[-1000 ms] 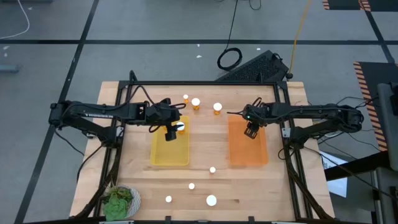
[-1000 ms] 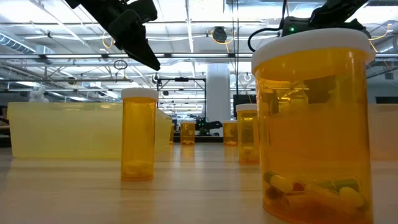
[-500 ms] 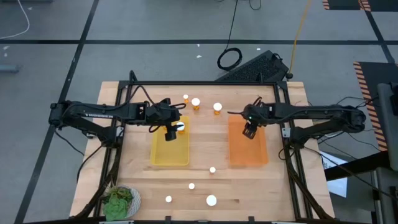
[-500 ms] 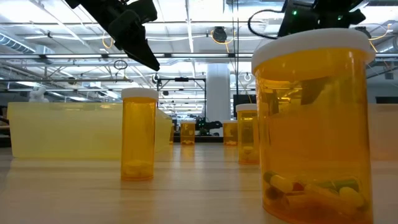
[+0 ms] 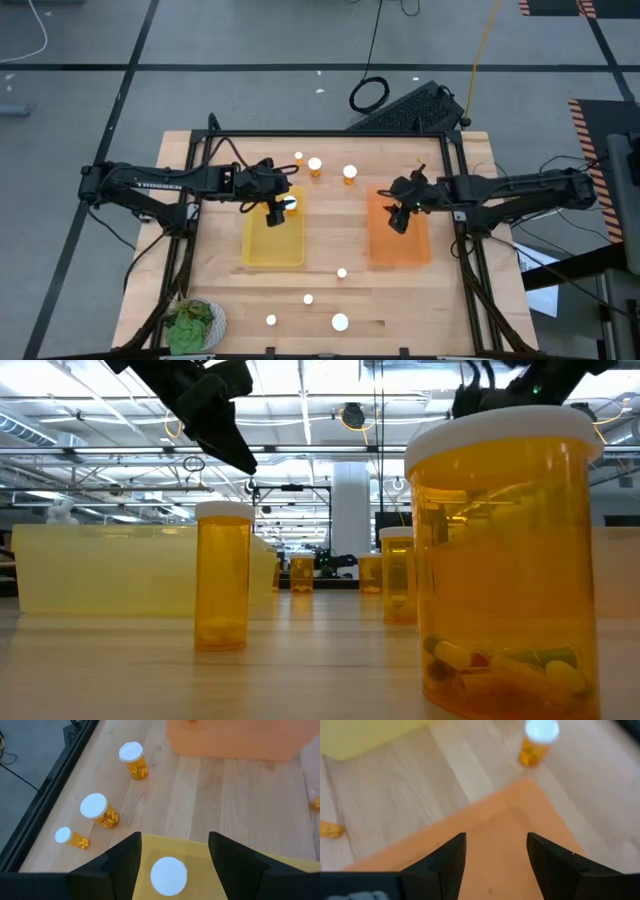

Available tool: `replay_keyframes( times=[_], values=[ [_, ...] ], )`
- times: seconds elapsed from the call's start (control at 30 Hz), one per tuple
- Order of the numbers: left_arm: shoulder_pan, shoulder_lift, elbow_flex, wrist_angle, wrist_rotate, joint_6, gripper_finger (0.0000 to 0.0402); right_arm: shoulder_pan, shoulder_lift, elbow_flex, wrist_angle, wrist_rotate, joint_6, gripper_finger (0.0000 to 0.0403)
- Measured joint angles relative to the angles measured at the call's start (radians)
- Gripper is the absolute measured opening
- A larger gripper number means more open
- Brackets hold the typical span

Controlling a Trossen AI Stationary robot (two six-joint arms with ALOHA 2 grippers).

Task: Pick and place medicine bottles into bin by pill shape (circle, oval)
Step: Put the large orange pill bottle into the yellow bin

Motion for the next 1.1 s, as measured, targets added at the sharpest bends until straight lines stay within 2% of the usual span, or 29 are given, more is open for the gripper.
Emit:
replay_keyframes(
  times=[0.13, 0.23, 0.4, 0.5, 0.63, 0.83, 0.93, 1.1],
  values=[
    [0.001, 0.001, 0.0, -0.007, -0.119, -0.015, 0.0234, 0.086, -0.011, 0.0, 0.052, 0.121, -0.018, 0.0203],
    [0.013, 0.015, 0.0, -0.001, -0.14, -0.022, 0.0234, 0.15, -0.011, -0.018, 0.123, 0.183, -0.036, 0.0203],
    [0.059, 0.06, 0.004, 0.011, -0.082, 0.031, 0.0234, 0.206, -0.011, -0.072, 0.261, 0.189, -0.121, 0.0203],
    [0.101, 0.118, 0.057, 0.004, -0.045, 0.047, 0.0234, 0.211, -0.011, -0.088, 0.311, 0.188, -0.202, 0.0203],
    [0.135, 0.224, 0.184, -0.076, -0.022, 0.093, 0.0235, 0.202, -0.01, -0.089, 0.313, 0.191, -0.277, 0.0203],
    [0.149, 0.368, 0.385, -0.232, -0.033, 0.187, 0.0235, 0.202, -0.011, -0.089, 0.307, 0.19, -0.299, 0.0203],
    [0.147, 0.396, 0.434, -0.218, -0.04, 0.271, 0.0235, 0.21, -0.019, -0.089, 0.303, 0.188, -0.302, 0.0203],
    [0.147, 0.402, 0.447, -0.179, -0.048, 0.247, 0.0235, 0.23, -0.044, -0.089, 0.302, 0.188, -0.317, 0.0203]
  ],
)
